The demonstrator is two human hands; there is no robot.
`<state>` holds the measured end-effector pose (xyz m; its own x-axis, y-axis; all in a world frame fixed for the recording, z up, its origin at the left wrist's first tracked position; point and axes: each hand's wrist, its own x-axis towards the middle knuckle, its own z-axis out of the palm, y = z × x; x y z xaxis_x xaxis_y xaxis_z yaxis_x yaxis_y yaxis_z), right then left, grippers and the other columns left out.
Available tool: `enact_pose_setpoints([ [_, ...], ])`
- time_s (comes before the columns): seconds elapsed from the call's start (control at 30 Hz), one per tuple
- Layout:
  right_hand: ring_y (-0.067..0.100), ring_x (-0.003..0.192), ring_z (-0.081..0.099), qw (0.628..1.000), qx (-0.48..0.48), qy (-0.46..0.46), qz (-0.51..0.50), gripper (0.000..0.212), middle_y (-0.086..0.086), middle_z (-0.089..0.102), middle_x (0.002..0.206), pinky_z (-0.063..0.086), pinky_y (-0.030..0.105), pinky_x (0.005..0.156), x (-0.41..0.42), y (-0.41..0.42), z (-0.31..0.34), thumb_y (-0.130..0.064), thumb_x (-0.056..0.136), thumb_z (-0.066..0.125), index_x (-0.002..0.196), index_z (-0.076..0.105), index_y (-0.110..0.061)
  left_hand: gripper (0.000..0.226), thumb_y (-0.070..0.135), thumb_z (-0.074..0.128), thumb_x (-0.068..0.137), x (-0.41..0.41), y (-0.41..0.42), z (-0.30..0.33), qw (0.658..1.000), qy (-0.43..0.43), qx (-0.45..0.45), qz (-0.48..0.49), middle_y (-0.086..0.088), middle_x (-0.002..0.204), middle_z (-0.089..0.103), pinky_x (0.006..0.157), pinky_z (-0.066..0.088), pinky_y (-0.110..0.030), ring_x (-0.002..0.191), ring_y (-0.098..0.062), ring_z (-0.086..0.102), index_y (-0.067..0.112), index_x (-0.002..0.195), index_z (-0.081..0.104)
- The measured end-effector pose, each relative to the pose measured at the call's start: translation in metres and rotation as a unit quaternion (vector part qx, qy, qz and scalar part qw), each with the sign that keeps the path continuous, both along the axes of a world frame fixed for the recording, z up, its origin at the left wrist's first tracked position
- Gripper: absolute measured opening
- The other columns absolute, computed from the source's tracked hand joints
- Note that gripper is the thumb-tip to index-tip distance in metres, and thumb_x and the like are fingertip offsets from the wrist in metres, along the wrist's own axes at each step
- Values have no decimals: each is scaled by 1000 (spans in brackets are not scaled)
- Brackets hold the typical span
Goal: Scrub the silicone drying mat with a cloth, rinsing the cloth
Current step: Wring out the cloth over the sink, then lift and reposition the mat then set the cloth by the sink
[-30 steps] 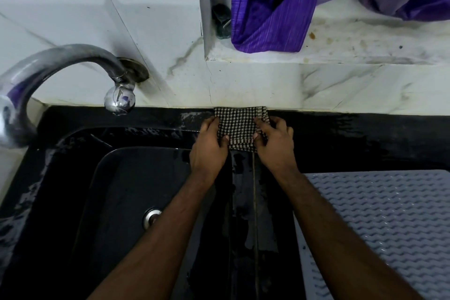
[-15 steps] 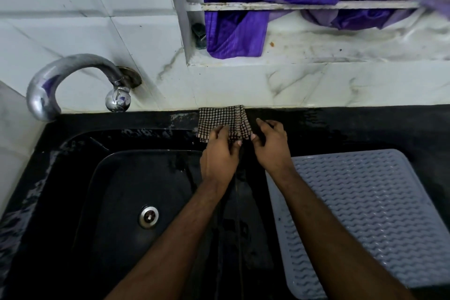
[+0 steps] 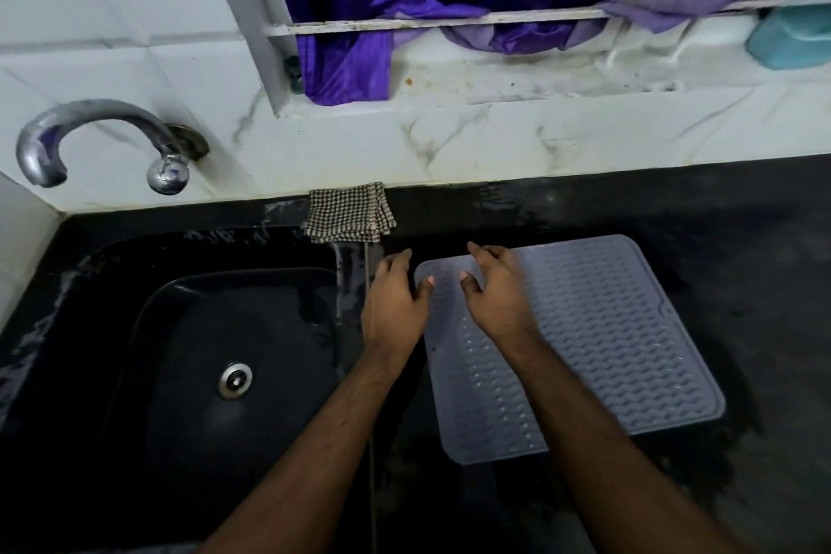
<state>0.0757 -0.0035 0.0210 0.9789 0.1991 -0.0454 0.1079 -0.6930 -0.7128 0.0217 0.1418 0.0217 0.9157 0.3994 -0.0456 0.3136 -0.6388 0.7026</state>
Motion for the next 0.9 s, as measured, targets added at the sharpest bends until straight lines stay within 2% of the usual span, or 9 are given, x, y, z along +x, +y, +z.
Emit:
enact_pose_setpoints([
  [0.17,28,129,46,1000,-10,2,1,50,14,43,140,38,40,112,-2,-51,-6,-19,98,61,145,49,-11,55,33,61,99,-12,-41,-7,999,20,-16,22,-7,147,49,98,51,-41,126,-27,56,16,149,46],
  [0.33,30,129,46,1000,-9,12,1,49,16,43,141,38,42,113,0,-96,-15,-16,97,62,145,50,-9,62,37,61,99,-21,-73,-16,997,55,-21,51,-7,149,45,100,51,-44,127,-28,55,16,153,40],
  [0.67,30,125,50,1000,-5,24,-14,48,16,43,139,40,42,112,7,-164,-23,-15,97,62,143,51,-8,60,35,63,98,-28,-111,-27,992,88,-15,88,-11,148,41,96,52,-46,123,-31,57,17,150,41],
  [0.9,33,120,52,994,-67,21,-86,48,18,44,138,43,37,106,16,-219,-31,-15,94,64,141,54,-7,58,37,66,93,-36,-117,-35,974,167,80,131,-24,141,43,103,43,-51,129,-44,41,6,139,48],
])
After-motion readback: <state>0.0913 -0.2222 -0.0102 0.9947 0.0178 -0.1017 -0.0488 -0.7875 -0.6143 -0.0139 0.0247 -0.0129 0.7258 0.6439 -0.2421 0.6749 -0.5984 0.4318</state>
